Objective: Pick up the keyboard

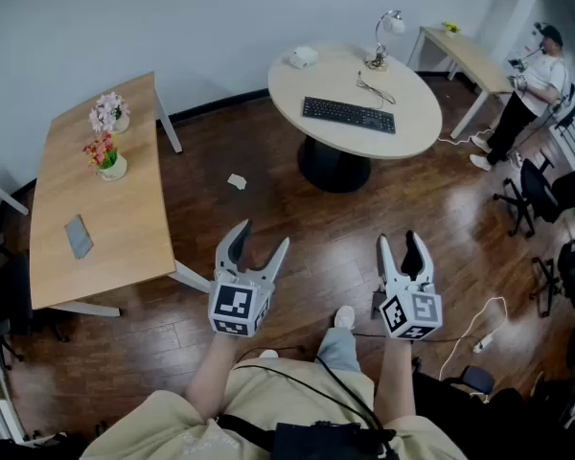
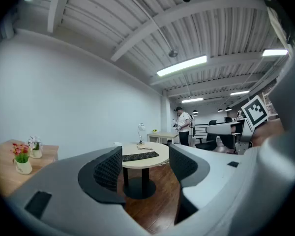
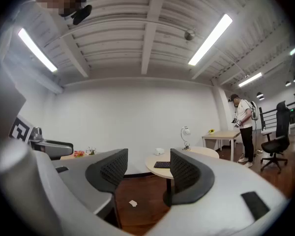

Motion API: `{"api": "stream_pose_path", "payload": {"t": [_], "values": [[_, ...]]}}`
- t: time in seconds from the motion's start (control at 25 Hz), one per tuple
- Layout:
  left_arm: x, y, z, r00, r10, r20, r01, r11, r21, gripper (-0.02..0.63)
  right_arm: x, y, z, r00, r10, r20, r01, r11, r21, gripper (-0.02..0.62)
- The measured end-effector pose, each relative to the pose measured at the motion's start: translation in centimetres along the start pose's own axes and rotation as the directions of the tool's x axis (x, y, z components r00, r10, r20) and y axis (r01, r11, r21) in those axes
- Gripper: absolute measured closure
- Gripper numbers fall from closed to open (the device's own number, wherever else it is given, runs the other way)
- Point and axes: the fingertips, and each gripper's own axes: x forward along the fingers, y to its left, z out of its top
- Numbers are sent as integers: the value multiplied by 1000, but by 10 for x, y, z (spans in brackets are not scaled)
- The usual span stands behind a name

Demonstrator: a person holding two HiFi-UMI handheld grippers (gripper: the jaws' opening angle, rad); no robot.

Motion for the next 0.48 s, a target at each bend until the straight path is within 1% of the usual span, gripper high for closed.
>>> {"api": "stream_pose_path", "payload": {"t": [0.24, 0.36, 0.48], "values": [[69, -9, -8, 996, 93, -10, -93, 995, -17, 316, 48, -60, -1, 998, 60, -5, -61, 998, -13, 324], [109, -32, 2, 995, 97, -17, -97, 995, -34, 316, 76, -100, 12, 996, 87, 18, -87, 996, 5, 324], [152, -46, 16, 992, 124, 2, -124, 991, -42, 316, 108, -133, 30, 992, 123, 34, -124, 992, 4, 324]]}}
